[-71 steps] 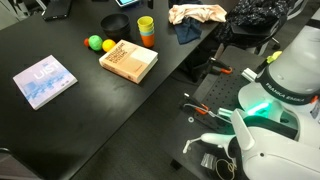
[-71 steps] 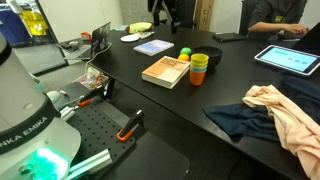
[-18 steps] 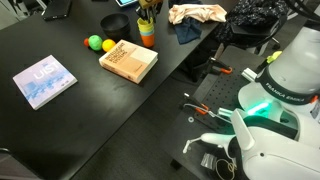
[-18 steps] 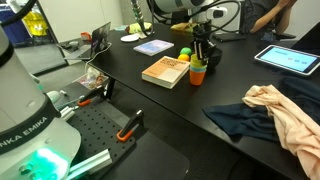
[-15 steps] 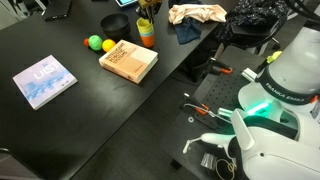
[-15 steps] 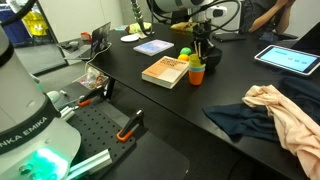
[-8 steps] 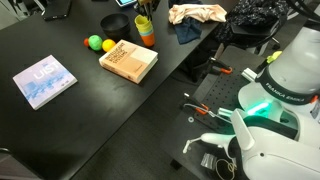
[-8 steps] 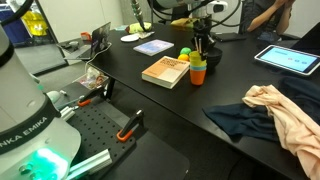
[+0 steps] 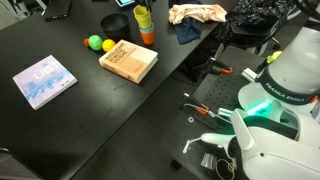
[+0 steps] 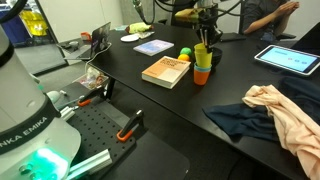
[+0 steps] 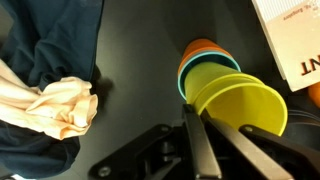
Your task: Unstack the cups
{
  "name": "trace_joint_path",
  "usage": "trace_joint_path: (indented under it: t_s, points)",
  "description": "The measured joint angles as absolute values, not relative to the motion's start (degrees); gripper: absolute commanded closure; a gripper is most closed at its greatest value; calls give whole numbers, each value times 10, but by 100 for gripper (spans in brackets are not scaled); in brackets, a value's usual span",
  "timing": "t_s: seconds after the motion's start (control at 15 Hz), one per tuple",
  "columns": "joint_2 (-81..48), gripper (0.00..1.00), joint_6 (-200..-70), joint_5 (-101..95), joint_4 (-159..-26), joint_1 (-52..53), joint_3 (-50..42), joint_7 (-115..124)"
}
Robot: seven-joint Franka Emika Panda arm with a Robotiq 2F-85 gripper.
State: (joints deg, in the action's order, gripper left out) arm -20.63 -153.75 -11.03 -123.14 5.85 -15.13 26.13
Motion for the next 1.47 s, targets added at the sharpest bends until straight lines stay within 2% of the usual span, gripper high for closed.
trace_joint_path:
  t_s: [0.93,1.47]
  points:
    - [-188,96,-1527,-69,-1191,-6,-141,253]
    - [-246,96,-1614,-37,-1194,-23,-142,253]
